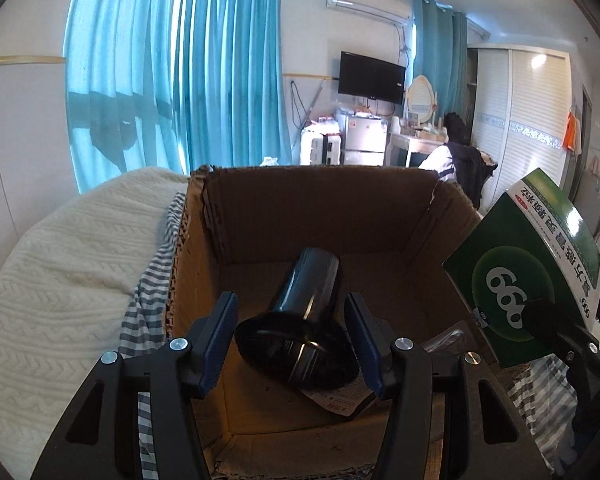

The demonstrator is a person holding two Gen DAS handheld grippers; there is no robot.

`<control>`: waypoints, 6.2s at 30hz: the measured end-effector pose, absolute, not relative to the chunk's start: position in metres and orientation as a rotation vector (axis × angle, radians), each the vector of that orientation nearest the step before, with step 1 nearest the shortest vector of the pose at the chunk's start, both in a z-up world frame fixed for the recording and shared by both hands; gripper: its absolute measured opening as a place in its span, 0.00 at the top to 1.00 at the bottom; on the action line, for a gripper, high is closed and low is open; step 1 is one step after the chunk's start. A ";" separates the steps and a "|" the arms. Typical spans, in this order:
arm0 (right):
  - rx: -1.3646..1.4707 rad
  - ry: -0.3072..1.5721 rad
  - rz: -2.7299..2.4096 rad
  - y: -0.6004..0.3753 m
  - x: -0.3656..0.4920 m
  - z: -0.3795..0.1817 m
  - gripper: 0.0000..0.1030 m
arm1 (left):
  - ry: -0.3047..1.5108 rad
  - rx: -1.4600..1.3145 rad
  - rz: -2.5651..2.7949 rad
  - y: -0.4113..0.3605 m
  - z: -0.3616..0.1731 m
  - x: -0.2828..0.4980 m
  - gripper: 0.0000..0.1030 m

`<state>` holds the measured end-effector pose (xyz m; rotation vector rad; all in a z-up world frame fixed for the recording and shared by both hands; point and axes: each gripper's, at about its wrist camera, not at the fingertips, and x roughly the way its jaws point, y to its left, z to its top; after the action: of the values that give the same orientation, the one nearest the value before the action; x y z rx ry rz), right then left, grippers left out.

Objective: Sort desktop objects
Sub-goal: 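Open both grippers to drop the cup and medicine box into the box, then move both grippers back down to the remaining item pile, then grasp the blue tissue pack with the left gripper while the right grasps the white plug device, then lift the blue tissue pack and white plug device and carry them over the box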

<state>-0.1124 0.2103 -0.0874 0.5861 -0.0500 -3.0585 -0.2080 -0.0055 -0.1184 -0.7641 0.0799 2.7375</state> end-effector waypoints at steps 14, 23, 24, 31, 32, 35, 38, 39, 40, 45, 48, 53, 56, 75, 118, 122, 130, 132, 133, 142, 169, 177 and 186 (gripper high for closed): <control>0.464 -0.076 -3.127 0.217 -0.096 -0.074 0.16 | 0.047 -0.667 2.762 -0.007 -0.082 -0.177 0.11; 0.321 -0.070 -3.135 0.213 -0.060 -0.037 0.10 | -0.003 -0.546 2.828 -0.025 -0.042 -0.140 0.00; 0.313 -0.069 -3.133 0.213 -0.057 -0.034 0.08 | -0.005 -0.544 2.833 -0.026 -0.039 -0.137 0.00; 0.300 -0.009 -3.147 0.203 -0.039 -0.015 0.00 | -0.021 -0.575 2.855 -0.042 -0.027 -0.113 0.00; 0.305 0.011 -3.151 0.201 -0.038 -0.014 0.00 | -0.021 -0.586 2.858 -0.044 -0.027 -0.111 0.00; 0.329 0.024 -3.140 0.198 -0.033 -0.012 0.00 | -0.001 -0.634 2.858 -0.047 -0.029 -0.107 0.00; 0.375 0.018 -3.126 0.198 -0.028 -0.014 0.00 | 0.023 -0.687 2.831 -0.048 -0.037 -0.106 0.00; 0.391 0.016 -3.121 0.198 -0.026 -0.016 0.00 | 0.023 -0.709 2.820 -0.049 -0.041 -0.106 0.00; 0.402 0.015 -3.119 0.198 -0.024 -0.018 0.00 | 0.028 -0.746 2.814 -0.050 -0.046 -0.107 0.00; 0.494 0.038 -3.096 0.199 -0.018 -0.031 0.00 | 0.097 -0.894 2.761 -0.048 -0.068 -0.115 0.00; 0.565 0.070 -3.087 0.201 -0.018 -0.041 0.00 | 0.149 -0.945 2.738 -0.044 -0.079 -0.114 0.00; 0.678 0.074 -3.061 0.207 -0.021 -0.054 0.00 | 0.218 -1.045 2.670 -0.033 -0.103 -0.115 0.00; 0.721 0.090 -3.042 0.207 -0.021 -0.060 0.00 | 0.230 -1.103 2.633 -0.029 -0.118 -0.119 0.00; 1.141 0.172 -2.815 0.207 -0.039 -0.138 0.01 | 0.433 -1.388 2.410 -0.011 -0.202 -0.133 0.00; 1.535 0.357 -2.487 0.188 -0.051 -0.225 0.56 | 0.726 -1.357 2.246 0.020 -0.250 -0.121 0.28; 1.488 0.329 -2.501 0.189 -0.046 -0.212 0.58 | 0.636 -1.289 2.264 0.016 -0.224 -0.117 0.28; 1.364 0.283 -2.548 0.190 -0.034 -0.179 0.59 | 0.583 -1.156 2.301 0.014 -0.183 -0.099 0.28; 1.341 0.280 -2.564 0.186 -0.033 -0.173 0.59 | 0.593 -1.100 2.339 0.015 -0.176 -0.092 0.28; 1.332 0.280 -2.567 0.176 -0.032 -0.176 0.59 | 0.608 -1.066 2.358 0.015 -0.169 -0.089 0.28; 1.204 0.240 -2.597 0.174 -0.041 -0.146 0.59 | 0.507 -0.912 2.458 0.009 -0.124 -0.088 0.28; 0.654 0.032 -2.883 0.198 0.000 -0.041 0.60 | 0.153 -0.446 2.734 -0.025 -0.038 -0.056 0.28; 0.541 0.002 -2.931 0.196 0.004 -0.023 0.60 | 0.093 -0.352 2.760 -0.030 -0.024 -0.052 0.28; 0.379 -0.044 -2.992 0.192 0.004 0.002 0.60 | 0.036 -0.260 2.822 -0.034 -0.015 -0.053 0.28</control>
<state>0.0041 0.1922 0.0023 0.3793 -0.0443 -2.9917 -0.0528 -0.0342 -0.0152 -0.2597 0.0363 2.8218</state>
